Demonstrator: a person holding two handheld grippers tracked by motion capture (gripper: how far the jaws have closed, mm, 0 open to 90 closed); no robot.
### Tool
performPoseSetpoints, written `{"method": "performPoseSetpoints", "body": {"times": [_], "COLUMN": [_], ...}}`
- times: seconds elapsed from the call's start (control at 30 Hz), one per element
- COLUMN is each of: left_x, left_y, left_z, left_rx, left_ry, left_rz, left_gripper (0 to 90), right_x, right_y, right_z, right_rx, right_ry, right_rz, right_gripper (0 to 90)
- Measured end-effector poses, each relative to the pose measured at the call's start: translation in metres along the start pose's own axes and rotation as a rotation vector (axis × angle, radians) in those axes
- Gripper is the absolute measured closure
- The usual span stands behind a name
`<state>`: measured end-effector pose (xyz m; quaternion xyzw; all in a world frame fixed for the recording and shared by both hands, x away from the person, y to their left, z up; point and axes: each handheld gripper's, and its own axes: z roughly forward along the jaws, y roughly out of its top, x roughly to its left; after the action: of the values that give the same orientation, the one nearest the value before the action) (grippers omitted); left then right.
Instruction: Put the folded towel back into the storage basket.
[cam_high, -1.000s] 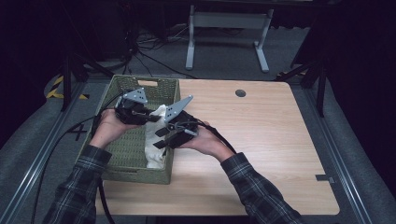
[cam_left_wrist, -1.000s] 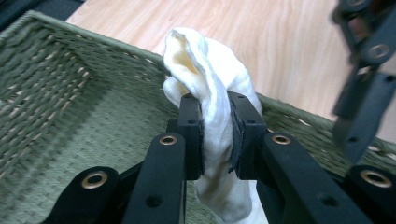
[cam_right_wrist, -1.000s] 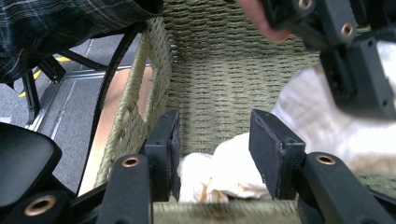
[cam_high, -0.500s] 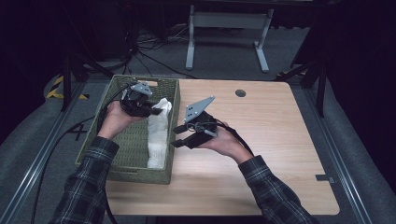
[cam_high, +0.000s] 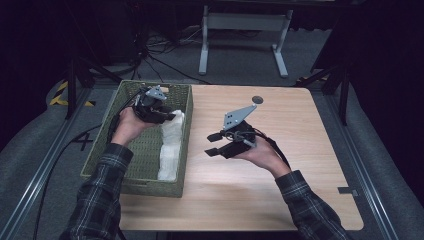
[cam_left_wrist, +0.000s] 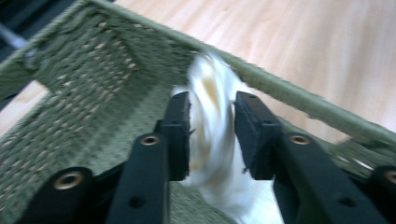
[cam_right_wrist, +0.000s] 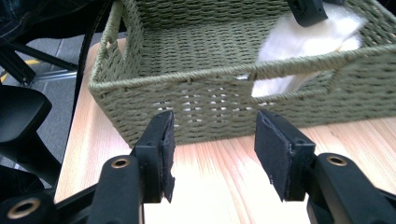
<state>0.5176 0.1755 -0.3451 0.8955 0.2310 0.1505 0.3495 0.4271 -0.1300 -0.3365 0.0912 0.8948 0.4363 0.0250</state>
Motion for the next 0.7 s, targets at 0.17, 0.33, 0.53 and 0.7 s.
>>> {"method": "performPoseSetpoints", "body": {"times": [0.17, 0.33, 0.53, 0.7], "left_x": [-0.001, -0.011, -0.027, -0.041], "left_y": [0.004, 0.009, 0.017, 0.024], "left_z": [-0.001, -0.007, -0.01, -0.009], "left_rx": [-0.01, -0.064, -0.093, -0.121], "left_ry": [0.013, -0.011, -0.058, -0.091], "left_rz": [-0.012, -0.055, -0.076, -0.083], "left_gripper": [57.0, 48.2, 40.7, 37.5], "right_x": [-0.003, -0.007, -0.012, -0.017], "right_y": [-0.011, -0.023, -0.037, -0.046], "right_z": [-0.011, -0.018, -0.026, -0.036], "right_rx": [-0.002, 0.001, 0.013, 0.012], "right_ry": [-0.011, -0.025, -0.04, -0.056], "right_rz": [0.014, 0.033, 0.055, 0.069], "right_gripper": [47.9, 46.7, 44.0, 40.8]}}
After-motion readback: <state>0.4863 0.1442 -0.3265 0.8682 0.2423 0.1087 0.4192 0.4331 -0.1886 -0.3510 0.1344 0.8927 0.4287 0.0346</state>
